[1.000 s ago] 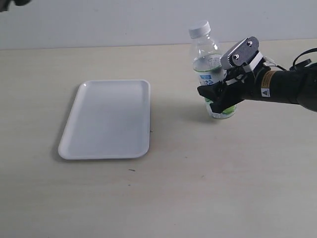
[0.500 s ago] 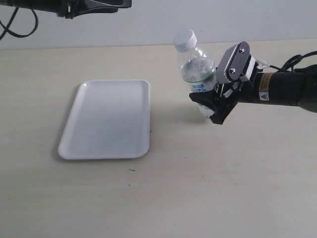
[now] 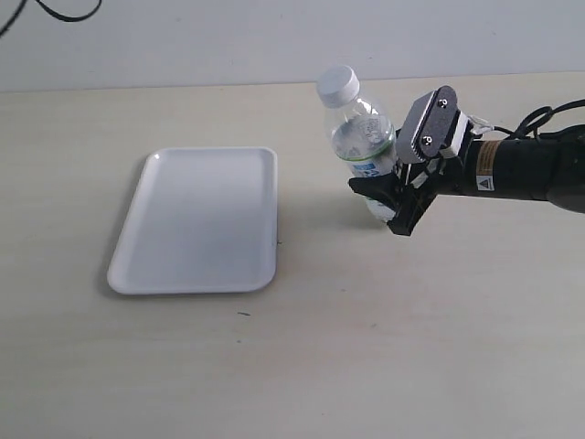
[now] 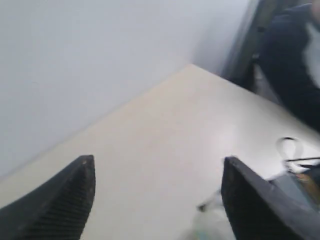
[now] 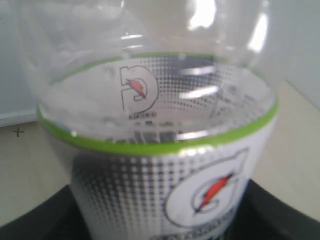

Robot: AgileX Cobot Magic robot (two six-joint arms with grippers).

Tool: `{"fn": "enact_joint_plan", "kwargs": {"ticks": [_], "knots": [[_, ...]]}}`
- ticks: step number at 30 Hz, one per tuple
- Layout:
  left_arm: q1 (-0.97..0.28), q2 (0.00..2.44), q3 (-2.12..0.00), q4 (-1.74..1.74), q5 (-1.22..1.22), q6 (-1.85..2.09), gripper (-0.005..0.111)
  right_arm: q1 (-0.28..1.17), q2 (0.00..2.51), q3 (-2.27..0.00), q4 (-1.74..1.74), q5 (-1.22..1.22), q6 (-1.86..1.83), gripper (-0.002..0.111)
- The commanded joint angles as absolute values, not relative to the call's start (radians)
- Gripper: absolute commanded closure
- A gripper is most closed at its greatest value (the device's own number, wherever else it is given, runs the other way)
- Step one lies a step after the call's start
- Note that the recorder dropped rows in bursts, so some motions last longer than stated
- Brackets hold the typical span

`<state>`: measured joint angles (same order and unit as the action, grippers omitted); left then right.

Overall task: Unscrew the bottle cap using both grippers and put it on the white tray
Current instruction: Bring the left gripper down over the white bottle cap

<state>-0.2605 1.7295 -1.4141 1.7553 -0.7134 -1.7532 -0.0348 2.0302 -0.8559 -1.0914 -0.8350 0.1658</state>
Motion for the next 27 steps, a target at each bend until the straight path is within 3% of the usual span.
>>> {"fn": "enact_joint_plan", "kwargs": {"ticks": [1,13,21,24,27], "knots": [[-0.207,1.727,-1.406,1.744,-0.476,-1.562,0.038,-0.034,2.026,-0.855,-1.072,-0.878,0.166,0.108],[-0.266,1.723,-1.243,1.62,0.449,-0.746,0.038,-0.034,2.026,-0.855,-1.046,-0.858,0.158,0.108],[-0.269,1.721,-1.26,0.681,0.553,-0.109,0.038,-0.034,2.026,-0.855,-1.046,-0.869,0.158,0.108],[-0.269,1.721,-1.264,-0.02,0.649,0.402,0.038,-0.034,2.026,-0.855,-1.05,-0.869,0.158,0.108],[-0.273,1.72,-1.328,-0.435,0.802,0.631,0.038,-0.034,2.026,-0.855,-1.057,-0.869,0.16,0.108]]}}
